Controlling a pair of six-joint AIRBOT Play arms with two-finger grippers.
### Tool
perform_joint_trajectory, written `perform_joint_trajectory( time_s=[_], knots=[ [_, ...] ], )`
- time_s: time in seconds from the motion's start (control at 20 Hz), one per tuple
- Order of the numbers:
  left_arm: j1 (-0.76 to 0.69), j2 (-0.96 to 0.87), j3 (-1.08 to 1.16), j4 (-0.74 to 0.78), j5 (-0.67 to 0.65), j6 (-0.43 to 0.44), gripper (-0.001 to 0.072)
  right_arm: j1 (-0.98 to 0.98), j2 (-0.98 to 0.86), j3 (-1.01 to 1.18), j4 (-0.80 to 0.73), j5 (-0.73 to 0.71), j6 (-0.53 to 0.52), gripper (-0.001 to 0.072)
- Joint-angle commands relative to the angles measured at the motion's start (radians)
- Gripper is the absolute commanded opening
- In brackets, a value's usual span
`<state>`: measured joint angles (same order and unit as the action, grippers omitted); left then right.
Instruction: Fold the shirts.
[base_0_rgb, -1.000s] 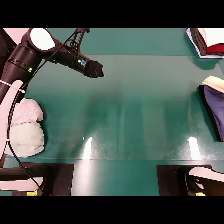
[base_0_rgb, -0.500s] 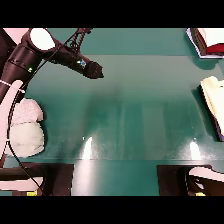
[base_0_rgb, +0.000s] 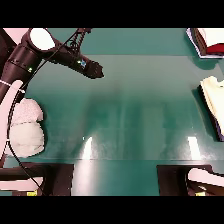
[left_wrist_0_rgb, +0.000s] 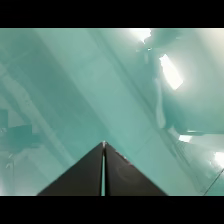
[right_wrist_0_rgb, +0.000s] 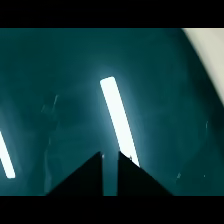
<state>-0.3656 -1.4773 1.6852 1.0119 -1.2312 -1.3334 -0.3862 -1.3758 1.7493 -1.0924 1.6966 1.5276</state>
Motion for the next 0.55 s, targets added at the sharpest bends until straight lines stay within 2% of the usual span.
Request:
perform_joint_trajectory(
  time_s=[0.0, 0.25, 0.5],
  knots=[
    [0.0, 0.0, 0.0, -0.003, 0.019, -0.002, 0.0023, 0.232, 0.001, 0.0, 0.043, -0.021, -0.055, 0.0016],
    [0.0, 0.0, 0.0, -0.003, 0.046, -0.002, 0.0023, 0.428, 0.001, 0.0, 0.043, -0.064, -0.056, 0.0016],
    [0.0, 0.0, 0.0, -0.003, 0.046, -0.002, 0.0023, 0.463, 0.001, 0.0, 0.046, -0.048, -0.055, 0.0016]
  ],
)
